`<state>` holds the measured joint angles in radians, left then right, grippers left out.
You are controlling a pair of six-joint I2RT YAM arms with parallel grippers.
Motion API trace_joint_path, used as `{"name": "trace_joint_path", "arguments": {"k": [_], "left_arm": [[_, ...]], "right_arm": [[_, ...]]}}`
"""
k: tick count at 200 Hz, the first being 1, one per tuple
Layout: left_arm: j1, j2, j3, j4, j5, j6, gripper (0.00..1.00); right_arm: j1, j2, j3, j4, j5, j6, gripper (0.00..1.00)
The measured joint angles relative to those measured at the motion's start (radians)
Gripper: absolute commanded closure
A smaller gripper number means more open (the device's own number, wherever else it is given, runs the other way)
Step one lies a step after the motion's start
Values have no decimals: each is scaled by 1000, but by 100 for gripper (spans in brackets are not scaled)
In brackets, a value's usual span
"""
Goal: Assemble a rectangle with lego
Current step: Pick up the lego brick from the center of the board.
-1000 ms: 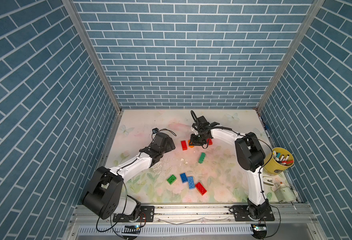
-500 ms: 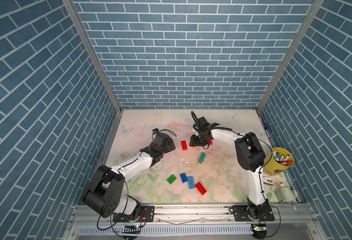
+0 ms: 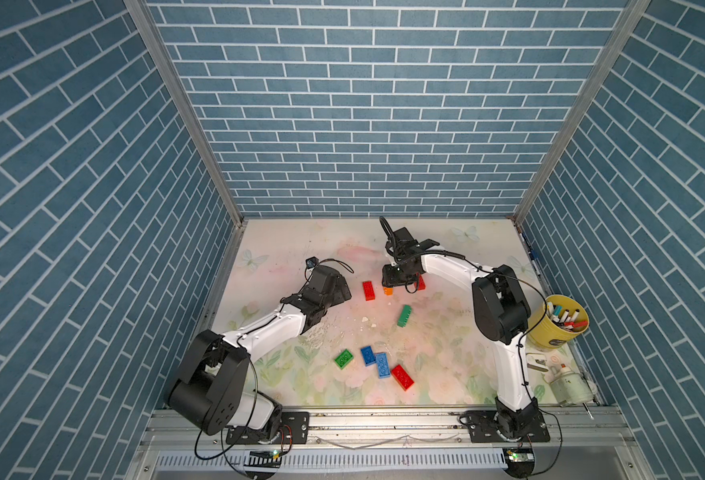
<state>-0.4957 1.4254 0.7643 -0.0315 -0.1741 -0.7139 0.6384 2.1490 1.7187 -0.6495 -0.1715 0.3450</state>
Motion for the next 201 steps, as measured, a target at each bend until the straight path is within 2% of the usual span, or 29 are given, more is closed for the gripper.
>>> {"name": "trace_joint_path", "arguments": {"k": [114,176,201], "left_arm": [[0,0,0,0,-12,-1,7],[0,0,0,0,-13,-1,7],[0,0,0,0,-13,-1,7]], "right_arm": [[97,85,112,-127,219,-68,52],[109,125,153,-159,278,-85,53],[109,130,161,-163,294,-85,56]]}}
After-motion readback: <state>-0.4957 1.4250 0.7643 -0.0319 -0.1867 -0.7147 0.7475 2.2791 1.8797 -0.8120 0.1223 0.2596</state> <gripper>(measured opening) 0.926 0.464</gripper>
